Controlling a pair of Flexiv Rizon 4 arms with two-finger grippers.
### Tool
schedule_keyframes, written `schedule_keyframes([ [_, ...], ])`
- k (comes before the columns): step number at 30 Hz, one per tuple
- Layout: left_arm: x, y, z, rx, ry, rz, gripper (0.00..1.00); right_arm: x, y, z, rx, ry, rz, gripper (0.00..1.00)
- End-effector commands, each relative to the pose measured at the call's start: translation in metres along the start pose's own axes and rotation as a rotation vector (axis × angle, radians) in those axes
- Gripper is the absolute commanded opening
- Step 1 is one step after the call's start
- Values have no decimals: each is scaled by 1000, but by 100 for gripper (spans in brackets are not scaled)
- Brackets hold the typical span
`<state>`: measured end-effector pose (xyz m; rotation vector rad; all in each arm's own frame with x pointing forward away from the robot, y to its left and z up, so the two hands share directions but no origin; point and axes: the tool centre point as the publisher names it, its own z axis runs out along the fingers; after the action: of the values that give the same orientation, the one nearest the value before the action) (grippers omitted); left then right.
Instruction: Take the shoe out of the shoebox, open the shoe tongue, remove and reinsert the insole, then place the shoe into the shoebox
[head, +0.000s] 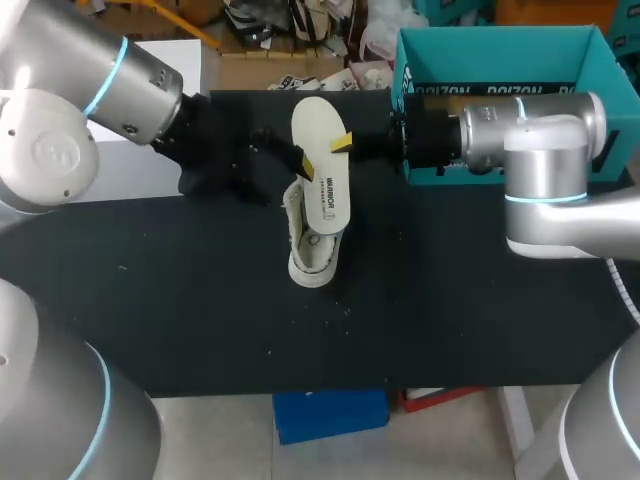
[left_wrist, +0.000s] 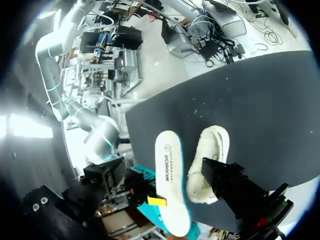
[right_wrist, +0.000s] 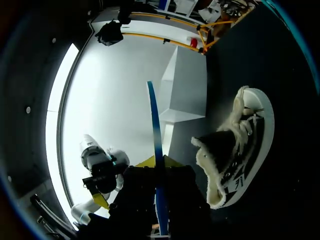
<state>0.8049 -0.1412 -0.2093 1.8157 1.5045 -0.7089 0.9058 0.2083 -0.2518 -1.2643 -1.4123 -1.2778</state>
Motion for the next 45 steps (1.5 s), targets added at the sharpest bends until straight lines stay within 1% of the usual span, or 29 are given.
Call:
schedule_keyframes([
  [1, 12, -1, 6, -172, -318, 60, 100, 0, 0, 1, -1, -2, 1, 0],
  [3, 19, 1, 7, -245, -321, 74, 100, 0, 0, 1, -1, -2, 1, 0],
  [4, 23, 1, 7, -257, -350, 75, 100, 0, 0, 1, -1, -2, 1, 0],
  [6, 29, 5, 8, -313, -328, 79, 100, 0, 0, 1, -1, -2, 1, 0],
  [9, 35, 10, 10, -340, -379, 71, 100, 0, 0, 1, -1, -2, 1, 0],
  [11, 39, 15, 10, -350, -411, 65, 100, 0, 0, 1, -1, -2, 1, 0],
  [16, 49, 30, 17, -301, -543, 28, 100, 0, 0, 1, -1, -2, 1, 0],
  [21, 51, 44, 23, -302, -592, 1, 100, 0, 0, 1, -1, -2, 1, 0],
  [25, 46, 54, 27, -314, -593, -4, 100, 0, 0, 1, -1, -2, 1, 0],
  [26, 44, 57, 28, -323, -586, -8, 98, 0, 0, 1, -1, -2, 1, 0],
  [28, 40, 61, 30, -336, -570, -7, 87, 0, 0, 1, -1, -2, 1, 0],
  [31, 33, 65, 33, -348, -557, -3, 79, 0, 0, 1, -1, -2, 1, 0],
  [35, 29, 70, 41, -359, -545, -4, 73, 0, 0, 1, -1, -2, 1, 0],
  [38, 25, 71, 48, -359, -541, -3, 71, 0, 0, 1, -1, -2, 1, 0],
  [42, 23, 70, 56, -359, -536, -10, 50, 0, 0, 1, -1, -2, 1, 0],
  [43, 22, 70, 58, -363, -535, -14, 48, 0, 0, 1, -1, -2, 1, 0],
  [44, 22, 70, 59, -367, -534, -18, 43, 0, 0, 1, -1, -2, 1, 0],
  [45, 22, 71, 60, -372, -532, -22, 41, 0, 0, 1, -1, -2, 1, 0],
])
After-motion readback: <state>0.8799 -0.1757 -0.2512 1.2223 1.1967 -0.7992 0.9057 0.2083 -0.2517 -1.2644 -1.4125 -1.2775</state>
